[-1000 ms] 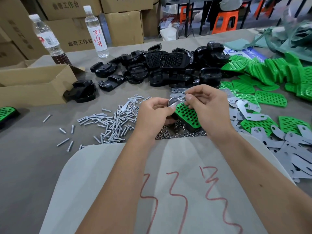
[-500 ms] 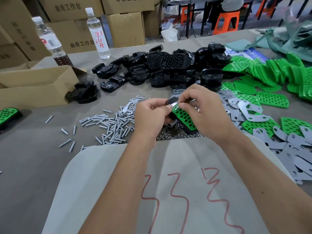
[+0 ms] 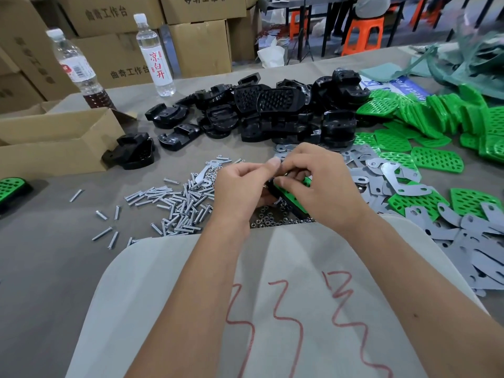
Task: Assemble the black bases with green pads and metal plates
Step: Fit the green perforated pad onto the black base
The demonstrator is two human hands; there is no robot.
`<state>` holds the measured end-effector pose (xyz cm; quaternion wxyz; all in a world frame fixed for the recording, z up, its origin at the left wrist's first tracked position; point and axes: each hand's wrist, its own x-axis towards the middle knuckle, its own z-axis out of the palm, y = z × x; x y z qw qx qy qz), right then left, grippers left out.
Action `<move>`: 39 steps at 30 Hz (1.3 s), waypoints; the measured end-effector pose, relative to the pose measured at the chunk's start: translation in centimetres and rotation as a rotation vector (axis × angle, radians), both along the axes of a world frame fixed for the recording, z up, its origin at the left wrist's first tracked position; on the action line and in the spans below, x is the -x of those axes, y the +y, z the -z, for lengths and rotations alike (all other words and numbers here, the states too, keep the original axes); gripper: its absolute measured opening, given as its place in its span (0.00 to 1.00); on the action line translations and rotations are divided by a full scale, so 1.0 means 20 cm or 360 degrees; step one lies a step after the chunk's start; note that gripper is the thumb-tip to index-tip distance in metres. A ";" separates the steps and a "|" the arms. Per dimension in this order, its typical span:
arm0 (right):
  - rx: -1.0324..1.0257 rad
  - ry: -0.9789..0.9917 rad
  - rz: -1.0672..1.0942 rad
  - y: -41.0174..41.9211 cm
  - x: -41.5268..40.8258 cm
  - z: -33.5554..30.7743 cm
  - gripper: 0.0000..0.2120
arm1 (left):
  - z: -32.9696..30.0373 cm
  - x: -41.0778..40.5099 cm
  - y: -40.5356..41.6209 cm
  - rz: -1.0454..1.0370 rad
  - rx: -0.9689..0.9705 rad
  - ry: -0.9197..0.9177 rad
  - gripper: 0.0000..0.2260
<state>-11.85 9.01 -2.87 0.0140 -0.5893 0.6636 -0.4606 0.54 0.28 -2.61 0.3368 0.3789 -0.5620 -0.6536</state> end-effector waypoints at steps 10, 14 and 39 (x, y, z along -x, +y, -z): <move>0.0035 -0.0524 0.0417 -0.01 0.06 0.05 0.05 | 0.02 -0.01 -0.03 0.0061 -0.0001 0.0003 0.08; -0.0151 -0.0644 0.0324 -0.01 0.07 0.06 0.06 | 0.02 -0.04 -0.05 0.0091 0.0206 -0.0092 0.08; -0.0117 0.0173 -0.0078 -0.03 -0.08 0.04 0.09 | -0.03 -0.17 -0.23 -0.0572 0.0105 0.0266 0.12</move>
